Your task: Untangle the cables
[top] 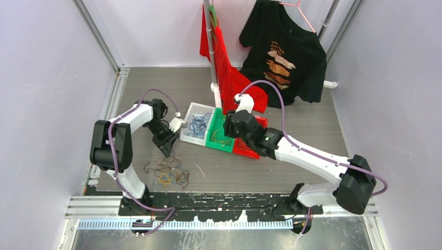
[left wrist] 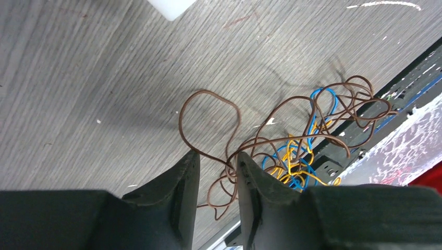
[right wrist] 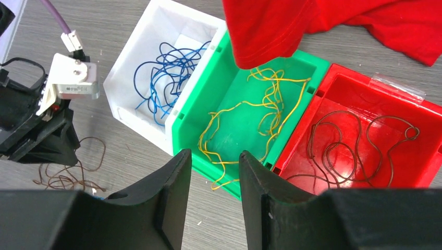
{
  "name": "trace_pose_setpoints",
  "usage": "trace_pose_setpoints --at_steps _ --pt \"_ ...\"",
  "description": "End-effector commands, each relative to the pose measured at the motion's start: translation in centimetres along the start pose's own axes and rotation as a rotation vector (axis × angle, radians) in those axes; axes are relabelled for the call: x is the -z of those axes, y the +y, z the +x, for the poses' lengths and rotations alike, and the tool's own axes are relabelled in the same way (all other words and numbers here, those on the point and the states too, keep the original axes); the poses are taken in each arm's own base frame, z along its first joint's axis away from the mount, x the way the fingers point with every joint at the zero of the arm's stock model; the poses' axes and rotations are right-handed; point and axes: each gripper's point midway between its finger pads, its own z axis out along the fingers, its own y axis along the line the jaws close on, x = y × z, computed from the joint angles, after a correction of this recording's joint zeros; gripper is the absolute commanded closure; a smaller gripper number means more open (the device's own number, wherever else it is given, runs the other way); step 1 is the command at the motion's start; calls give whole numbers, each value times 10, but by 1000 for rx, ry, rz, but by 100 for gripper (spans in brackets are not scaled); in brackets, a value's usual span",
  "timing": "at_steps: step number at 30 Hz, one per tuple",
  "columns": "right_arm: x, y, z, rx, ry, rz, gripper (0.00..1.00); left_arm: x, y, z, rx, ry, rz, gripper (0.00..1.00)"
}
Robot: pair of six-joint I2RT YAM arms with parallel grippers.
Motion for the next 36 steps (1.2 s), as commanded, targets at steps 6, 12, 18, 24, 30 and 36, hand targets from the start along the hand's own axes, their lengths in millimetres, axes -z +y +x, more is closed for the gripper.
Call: trace_pose_setpoints --at_steps 6,12,18,24,30,36 --pt "15 10 -20 -59 -106 -38 60 26 3 -17 20 -56 -74 90" --pt "14 38 -31 -60 -132 -156 50 98 -25 -40 -17 -207 -123 100" --pt "12 88 -32 -34 -134 -382 35 137 -61 -36 -24 -261 -92 100" --pt "23 146 -33 -64 -146 -693 24 166 -95 -23 -61 -310 -94 100" --pt "39 191 -39 -99 -163 -864 22 181 -113 -20 -41 -376 -106 100" --pt "48 222 -32 -82 -166 -915 23 186 -119 -18 -24 -412 -126 100"
